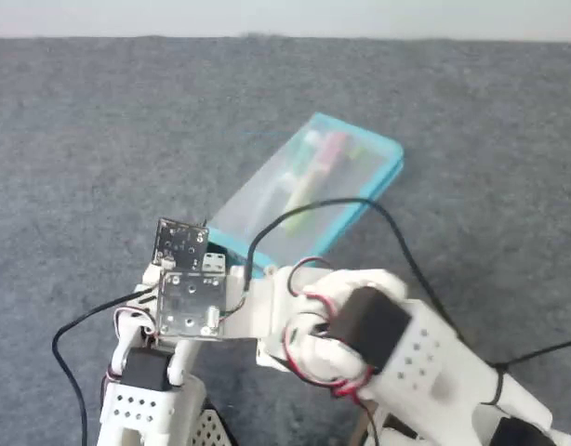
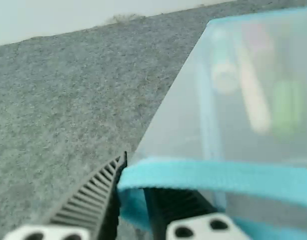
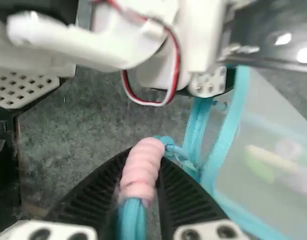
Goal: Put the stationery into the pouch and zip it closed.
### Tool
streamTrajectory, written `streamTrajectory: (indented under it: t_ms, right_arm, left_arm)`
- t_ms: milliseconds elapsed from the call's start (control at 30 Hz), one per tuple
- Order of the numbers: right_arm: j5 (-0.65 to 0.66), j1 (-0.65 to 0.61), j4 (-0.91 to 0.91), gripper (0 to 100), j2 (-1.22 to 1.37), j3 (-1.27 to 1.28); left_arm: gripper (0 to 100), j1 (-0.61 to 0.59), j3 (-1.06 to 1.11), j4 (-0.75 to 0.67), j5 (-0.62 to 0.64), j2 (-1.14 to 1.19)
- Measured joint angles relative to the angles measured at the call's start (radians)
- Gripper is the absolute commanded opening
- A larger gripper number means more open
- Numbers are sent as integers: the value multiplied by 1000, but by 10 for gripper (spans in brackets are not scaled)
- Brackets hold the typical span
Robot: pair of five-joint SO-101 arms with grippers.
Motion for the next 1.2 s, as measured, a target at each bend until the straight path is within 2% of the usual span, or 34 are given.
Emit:
streamTrajectory:
  t_ms: [167, 300, 400, 467, 667, 733, 1100, 1200]
  right_arm:
    - [5, -23, -121, 7, 0, 44]
    - [8, -141, -127, 7, 0, 46]
    - [9, -157, -127, 15, 2, 51]
    - [9, -144, -127, 72, 2, 58]
    - [-2, -57, -57, 406, -12, 58]
    - [-3, -55, -21, 448, -34, 57]
    - [-3, -57, 146, 384, -450, 84]
    - [-3, 15, 133, 375, -509, 206]
  left_arm:
    - [11, 0, 0, 5, 0, 2]
    - [11, 0, -2, 5, 0, 0]
    - [11, 6, -2, 5, 0, 0]
    - [11, 2, -2, 5, 0, 0]
    - [11, 2, 0, 5, 0, 2]
    - [11, -2, 0, 5, 0, 0]
    - [12, 5, 0, 5, 0, 0]
    - [12, 5, 0, 5, 0, 0]
